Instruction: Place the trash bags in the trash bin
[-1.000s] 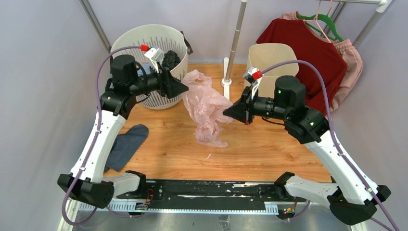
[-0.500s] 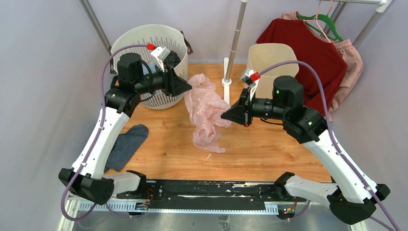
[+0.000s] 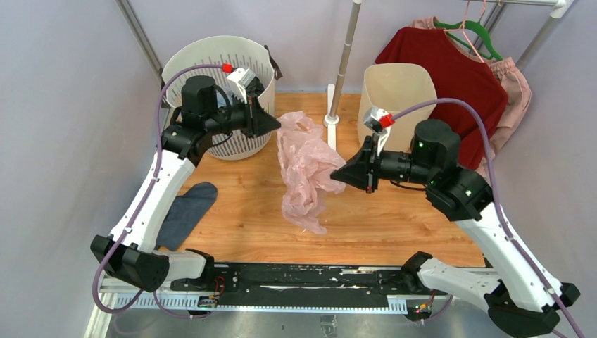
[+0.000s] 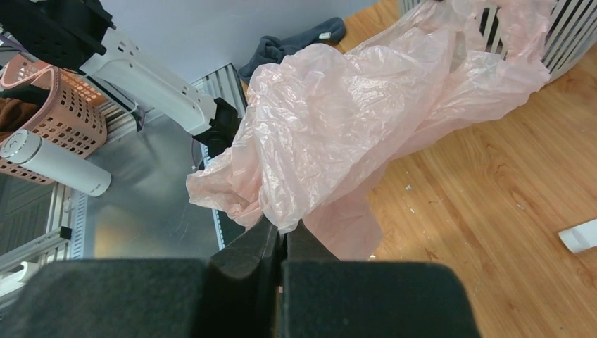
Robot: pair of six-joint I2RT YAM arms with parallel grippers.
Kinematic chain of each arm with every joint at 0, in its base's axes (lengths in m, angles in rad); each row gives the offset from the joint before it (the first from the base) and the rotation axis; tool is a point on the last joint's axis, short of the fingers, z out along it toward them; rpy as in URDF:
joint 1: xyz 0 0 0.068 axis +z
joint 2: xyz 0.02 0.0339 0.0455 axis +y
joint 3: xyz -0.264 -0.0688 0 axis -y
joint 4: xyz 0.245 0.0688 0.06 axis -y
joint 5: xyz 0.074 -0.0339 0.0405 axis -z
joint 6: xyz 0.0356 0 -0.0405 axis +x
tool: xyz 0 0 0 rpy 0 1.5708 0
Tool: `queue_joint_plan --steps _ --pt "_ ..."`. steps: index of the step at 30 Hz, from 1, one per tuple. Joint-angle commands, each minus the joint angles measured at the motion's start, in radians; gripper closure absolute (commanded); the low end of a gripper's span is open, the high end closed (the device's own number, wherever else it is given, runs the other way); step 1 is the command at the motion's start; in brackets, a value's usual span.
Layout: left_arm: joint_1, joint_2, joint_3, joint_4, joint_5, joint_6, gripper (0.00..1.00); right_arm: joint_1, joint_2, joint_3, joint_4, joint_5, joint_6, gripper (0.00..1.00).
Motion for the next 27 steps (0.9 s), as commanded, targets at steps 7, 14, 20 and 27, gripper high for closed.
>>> queue_joint_plan --steps 7,14,20,27 --pt "-0.007 0.003 -0.01 -0.023 -0.057 0.027 0.87 0.013 -0.196 0.027 -0.057 0.055 -0.025 1.0" --pt "-0.007 0.006 -0.03 -0.018 -0.063 0.033 0.87 0.013 -0.308 0.097 -0.092 0.105 -0.039 1.0" --pt "-0.005 0.003 -0.029 -0.021 -0.064 0.04 0.88 0.013 -0.341 0.163 -0.132 0.152 -0.053 1.0" --pt "-0.005 -0.029 -0.046 0.011 0.027 0.025 0.72 0.013 -0.338 0.16 -0.139 0.298 -0.057 1.0"
